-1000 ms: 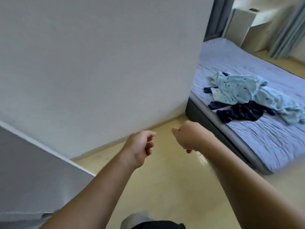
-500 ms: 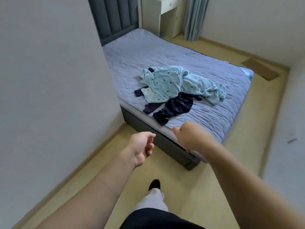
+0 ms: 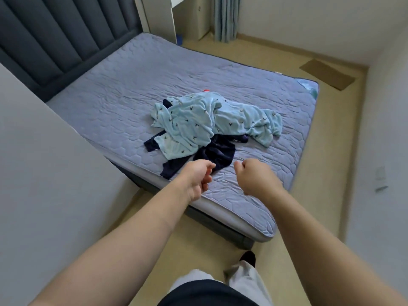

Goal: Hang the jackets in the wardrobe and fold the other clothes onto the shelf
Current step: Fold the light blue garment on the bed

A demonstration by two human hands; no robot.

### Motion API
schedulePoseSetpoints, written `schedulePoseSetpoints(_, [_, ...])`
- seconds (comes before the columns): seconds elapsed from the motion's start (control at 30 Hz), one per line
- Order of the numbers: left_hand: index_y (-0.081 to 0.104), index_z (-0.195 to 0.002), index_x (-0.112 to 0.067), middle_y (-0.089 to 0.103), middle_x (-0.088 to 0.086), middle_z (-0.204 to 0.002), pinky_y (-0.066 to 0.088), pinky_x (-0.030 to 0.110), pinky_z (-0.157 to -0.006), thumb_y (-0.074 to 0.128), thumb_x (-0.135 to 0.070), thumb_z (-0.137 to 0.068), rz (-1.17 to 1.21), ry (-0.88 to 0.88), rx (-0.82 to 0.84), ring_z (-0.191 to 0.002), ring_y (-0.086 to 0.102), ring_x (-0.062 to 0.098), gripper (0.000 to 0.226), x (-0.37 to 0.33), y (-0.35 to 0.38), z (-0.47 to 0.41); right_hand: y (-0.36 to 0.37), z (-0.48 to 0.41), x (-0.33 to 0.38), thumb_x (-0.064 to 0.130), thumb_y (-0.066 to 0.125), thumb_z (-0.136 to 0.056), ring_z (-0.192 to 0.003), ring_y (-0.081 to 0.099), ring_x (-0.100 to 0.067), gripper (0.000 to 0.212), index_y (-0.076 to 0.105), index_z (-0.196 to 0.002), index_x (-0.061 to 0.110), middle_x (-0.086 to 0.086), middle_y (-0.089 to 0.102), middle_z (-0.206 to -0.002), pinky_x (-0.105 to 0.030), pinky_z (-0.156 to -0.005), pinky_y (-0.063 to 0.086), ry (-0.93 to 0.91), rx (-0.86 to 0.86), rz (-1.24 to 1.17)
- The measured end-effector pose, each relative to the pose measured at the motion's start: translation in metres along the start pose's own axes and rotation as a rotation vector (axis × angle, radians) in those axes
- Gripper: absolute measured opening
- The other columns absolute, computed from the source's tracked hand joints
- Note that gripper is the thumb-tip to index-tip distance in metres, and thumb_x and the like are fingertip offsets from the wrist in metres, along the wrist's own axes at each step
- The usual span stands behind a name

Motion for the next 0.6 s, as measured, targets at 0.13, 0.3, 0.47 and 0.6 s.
schedulePoseSetpoints(0.13, [0.055, -0.079, -0.017, 0.048, -0.004, -0.069, 0.029, 0.024, -0.047, 0.06, -0.012, -0.093, -0.017, -0.045, -0.072, -0.049, 0.041, 0.009, 0.016, -0.012, 0.007, -0.039, 0.004, -0.064, -0.004, 0.045, 0.031, -0.105, -0.082, 0.066, -0.031, 0.044, 0.053, -0.09, 0.01, -0.01, 0.066, -0.084, -0.037, -0.073, 0.052, 0.001, 0.06, -0.047])
schedulePoseSetpoints(0.3, [0.057, -0.083, -0.016, 0.049, -0.003, -0.071, 0.029, 0.024, -0.046, 0.061, -0.013, -0.093, -0.041, -0.096, -0.139, -0.048, 0.042, 0.009, 0.011, -0.036, -0.016, -0.104, 0.026, -0.126, 0.008, 0.042, 0.03, -0.104, -0.083, 0.065, -0.031, 0.037, 0.047, -0.088, 0.014, -0.01, 0.066, -0.088, -0.038, -0.073, 0.05, 0.056, 0.138, -0.041])
schedulePoseSetpoints(0.47, [0.058, -0.085, -0.015, 0.051, -0.004, -0.07, 0.029, 0.023, -0.047, 0.06, -0.012, -0.093, -0.155, -0.204, -0.17, -0.049, 0.043, 0.009, 0.009, -0.048, -0.05, -0.194, 0.06, -0.191, 0.027, 0.041, 0.029, -0.106, -0.08, 0.061, -0.028, 0.036, 0.046, -0.088, 0.014, -0.007, 0.061, -0.086, -0.035, -0.065, 0.045, 0.15, 0.192, -0.046])
schedulePoseSetpoints(0.6, [0.06, -0.09, -0.014, 0.054, -0.002, -0.075, 0.029, 0.023, -0.047, 0.061, -0.012, -0.091, -0.298, -0.289, -0.123, -0.05, 0.043, 0.009, 0.002, -0.064, -0.072, -0.265, 0.082, -0.237, 0.041, 0.039, 0.032, -0.106, -0.069, 0.05, -0.019, 0.035, 0.044, -0.083, 0.015, -0.003, 0.056, -0.08, -0.033, -0.052, 0.029, 0.277, 0.156, -0.082])
Point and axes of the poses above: each hand's wrist, its own z-axis away from the middle knuckle, its own y-axis out of the palm, x = y × z, the point moved 3 cm from there along -z, towards the middle knuckle
